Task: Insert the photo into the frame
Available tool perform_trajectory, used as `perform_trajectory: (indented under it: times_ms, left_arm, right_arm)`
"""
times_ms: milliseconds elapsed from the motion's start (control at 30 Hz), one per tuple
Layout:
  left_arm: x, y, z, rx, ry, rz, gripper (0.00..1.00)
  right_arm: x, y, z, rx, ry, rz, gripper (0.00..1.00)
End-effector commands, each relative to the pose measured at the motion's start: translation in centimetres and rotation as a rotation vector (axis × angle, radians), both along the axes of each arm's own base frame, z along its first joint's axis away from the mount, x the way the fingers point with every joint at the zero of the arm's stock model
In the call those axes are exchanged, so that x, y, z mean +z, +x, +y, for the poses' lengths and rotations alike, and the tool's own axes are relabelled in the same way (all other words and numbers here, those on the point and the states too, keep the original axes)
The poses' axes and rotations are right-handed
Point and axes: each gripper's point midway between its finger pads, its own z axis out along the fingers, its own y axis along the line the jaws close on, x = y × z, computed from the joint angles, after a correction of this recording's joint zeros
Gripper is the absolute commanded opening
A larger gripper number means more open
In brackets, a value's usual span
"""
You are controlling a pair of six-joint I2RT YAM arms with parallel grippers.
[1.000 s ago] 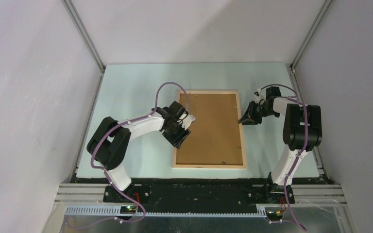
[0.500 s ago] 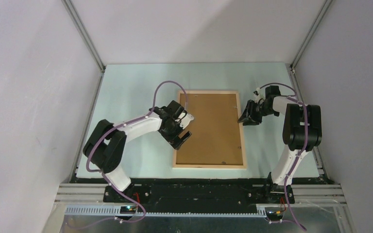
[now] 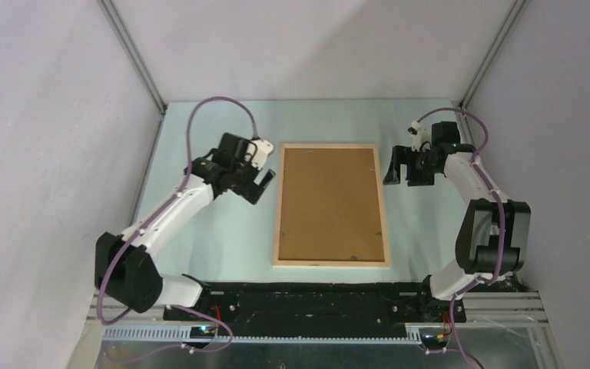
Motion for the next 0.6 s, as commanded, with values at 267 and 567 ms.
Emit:
perform_trajectory:
  times_ms: [267,567]
  left_arm:
    - [5.7,2.8,7.7,0.236,-0.077,-0.161,1.00]
    - [6.0,0.7,7.2,0.253,-0.193,-0.165,1.00]
  right_arm:
    - [-0.2,1.2,2.8,0.174,-0.238,-0.102,0.91]
    - [-5.7,3.1,2.6,0.207,-0.361,-0.025,0.85]
